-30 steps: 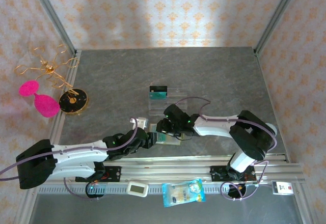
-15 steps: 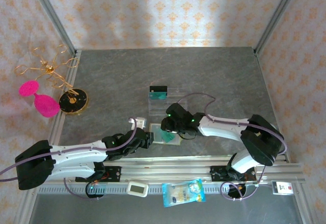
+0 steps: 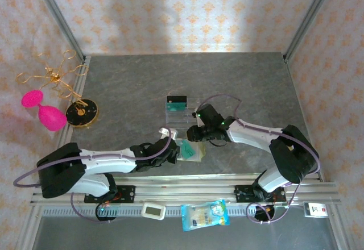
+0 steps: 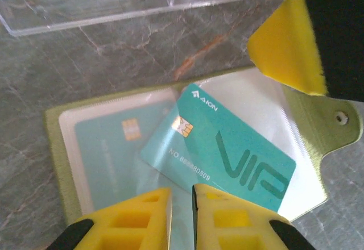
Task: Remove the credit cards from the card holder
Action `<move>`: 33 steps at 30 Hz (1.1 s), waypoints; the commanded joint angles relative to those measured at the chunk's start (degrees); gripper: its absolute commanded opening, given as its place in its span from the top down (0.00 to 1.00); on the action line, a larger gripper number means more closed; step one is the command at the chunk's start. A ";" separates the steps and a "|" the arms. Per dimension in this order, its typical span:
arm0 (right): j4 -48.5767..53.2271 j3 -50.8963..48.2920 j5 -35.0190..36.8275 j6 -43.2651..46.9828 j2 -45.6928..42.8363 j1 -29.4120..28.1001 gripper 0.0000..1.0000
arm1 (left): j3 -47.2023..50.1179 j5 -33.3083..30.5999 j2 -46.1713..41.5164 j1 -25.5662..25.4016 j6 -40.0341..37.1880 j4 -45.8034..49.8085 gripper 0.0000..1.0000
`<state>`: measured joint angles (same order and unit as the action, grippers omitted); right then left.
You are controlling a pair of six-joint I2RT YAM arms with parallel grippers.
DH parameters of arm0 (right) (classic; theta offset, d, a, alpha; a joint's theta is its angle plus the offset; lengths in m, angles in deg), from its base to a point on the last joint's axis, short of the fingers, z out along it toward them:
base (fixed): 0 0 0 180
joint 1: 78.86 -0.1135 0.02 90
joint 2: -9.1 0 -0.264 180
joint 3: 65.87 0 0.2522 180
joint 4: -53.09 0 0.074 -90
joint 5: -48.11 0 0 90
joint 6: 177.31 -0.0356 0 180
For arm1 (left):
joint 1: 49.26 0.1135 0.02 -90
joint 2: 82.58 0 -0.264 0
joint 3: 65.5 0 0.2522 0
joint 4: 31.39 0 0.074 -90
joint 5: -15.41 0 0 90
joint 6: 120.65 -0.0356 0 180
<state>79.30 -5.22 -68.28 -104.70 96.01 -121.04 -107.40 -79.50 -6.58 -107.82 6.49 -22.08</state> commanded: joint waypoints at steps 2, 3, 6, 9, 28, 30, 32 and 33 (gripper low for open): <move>1.42 0.65 -3.70 4.45 0.56 0.16 0.66 | -2.24 0.54 2.79 -0.22 -1.36 -2.71 0.85; 1.24 0.37 -3.75 4.35 0.58 0.16 0.66 | -2.43 0.56 3.44 -0.10 -1.31 -2.96 0.86; 0.63 -0.72 -4.28 3.83 0.72 0.16 0.66 | -2.77 1.06 4.89 0.38 -1.33 -4.00 0.87; -0.28 -1.93 -5.22 3.50 0.76 0.16 0.66 | -3.21 1.45 5.59 0.56 -1.46 -4.81 0.88; -3.87 -4.98 -8.35 1.88 2.91 0.07 0.65 | -3.98 1.29 13.55 1.98 -0.38 -3.86 1.00; -4.58 -5.40 -9.32 1.76 2.95 0.07 0.66 | -3.53 1.77 13.58 1.96 -0.15 -4.03 1.00; -4.72 -5.40 -9.50 1.66 3.29 0.07 0.66 | -3.19 1.85 13.25 2.01 -0.05 -3.99 1.00; -4.76 -5.49 -9.40 1.55 3.33 0.06 0.68 | -3.16 1.88 13.04 1.99 -0.05 -3.95 1.00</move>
<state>75.39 -9.66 -76.83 -102.47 98.46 -121.04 -111.44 -78.45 5.21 -106.21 5.88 -27.80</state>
